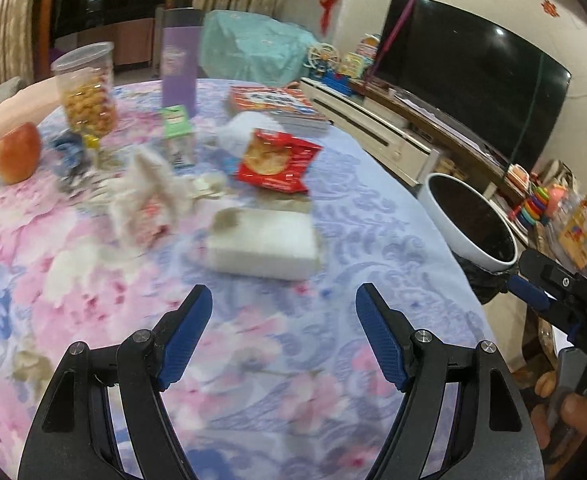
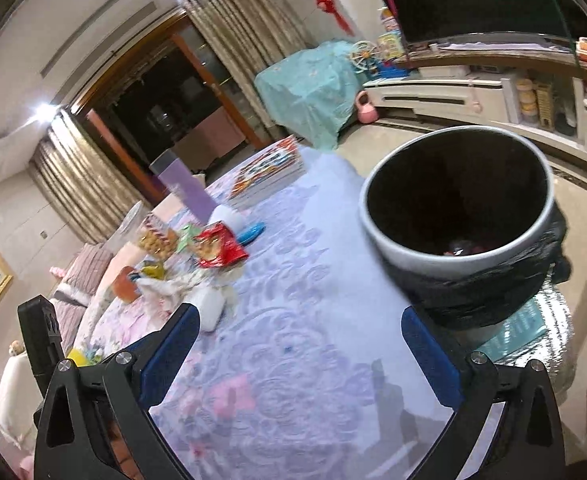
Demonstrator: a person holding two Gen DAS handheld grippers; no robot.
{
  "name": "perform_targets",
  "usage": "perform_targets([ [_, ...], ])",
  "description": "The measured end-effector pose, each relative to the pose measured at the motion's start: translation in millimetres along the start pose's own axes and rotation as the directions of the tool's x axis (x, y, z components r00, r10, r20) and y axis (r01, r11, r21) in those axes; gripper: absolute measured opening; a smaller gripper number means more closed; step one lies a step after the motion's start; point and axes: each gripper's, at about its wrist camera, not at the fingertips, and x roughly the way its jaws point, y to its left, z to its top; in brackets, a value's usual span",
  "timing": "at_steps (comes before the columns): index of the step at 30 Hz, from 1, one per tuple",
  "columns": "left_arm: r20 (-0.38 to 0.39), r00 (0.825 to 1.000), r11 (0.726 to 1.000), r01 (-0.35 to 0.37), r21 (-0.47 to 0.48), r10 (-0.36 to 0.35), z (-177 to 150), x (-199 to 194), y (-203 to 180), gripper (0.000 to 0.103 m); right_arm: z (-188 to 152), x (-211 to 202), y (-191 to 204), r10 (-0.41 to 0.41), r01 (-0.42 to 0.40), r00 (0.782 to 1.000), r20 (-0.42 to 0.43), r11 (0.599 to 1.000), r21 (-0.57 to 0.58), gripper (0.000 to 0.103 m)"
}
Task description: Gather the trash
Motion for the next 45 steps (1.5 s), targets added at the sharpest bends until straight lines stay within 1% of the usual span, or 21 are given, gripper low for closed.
perform_targets([
  [8,0.002,0.999,0.997,-0.049,-0.055,0.049,-6,-10,41,0.076,-16,22,29,0.041,-0.045,0.998,-0.054,0.997,-0.063,0.102],
  [15,0.009,0.995,0.992,-0.096,-0.085,0.097,-9,-19,72,0.076,-27,45,49,0.073,-0.090,0.990,-0.122,0.986,-0.141,0.102],
  [20,-0.006,0.993,0.986,-0.117,-0.118,0.117,-9,-15,90,0.076,-29,60,63,0.086,-0.119,0.983,-0.165,0.972,-0.204,0.102],
  [24,-0.017,0.992,0.985,-0.124,-0.123,0.123,-7,-11,98,0.076,-29,71,74,0.098,-0.152,0.975,-0.199,0.949,-0.276,0.102],
  [31,-0.040,0.993,0.982,-0.117,-0.146,0.112,0,5,113,0.076,-27,94,94,0.090,-0.182,0.966,-0.244,0.903,-0.388,0.102],
  [38,-0.064,0.995,0.978,-0.090,-0.187,0.079,9,20,129,0.076,-21,121,105,0.085,-0.210,0.955,-0.283,0.869,-0.449,0.102],
  [45,-0.086,0.995,0.976,-0.059,-0.209,0.041,26,42,139,0.076,-14,149,113,0.086,-0.268,0.932,-0.353,0.819,-0.508,0.102],
])
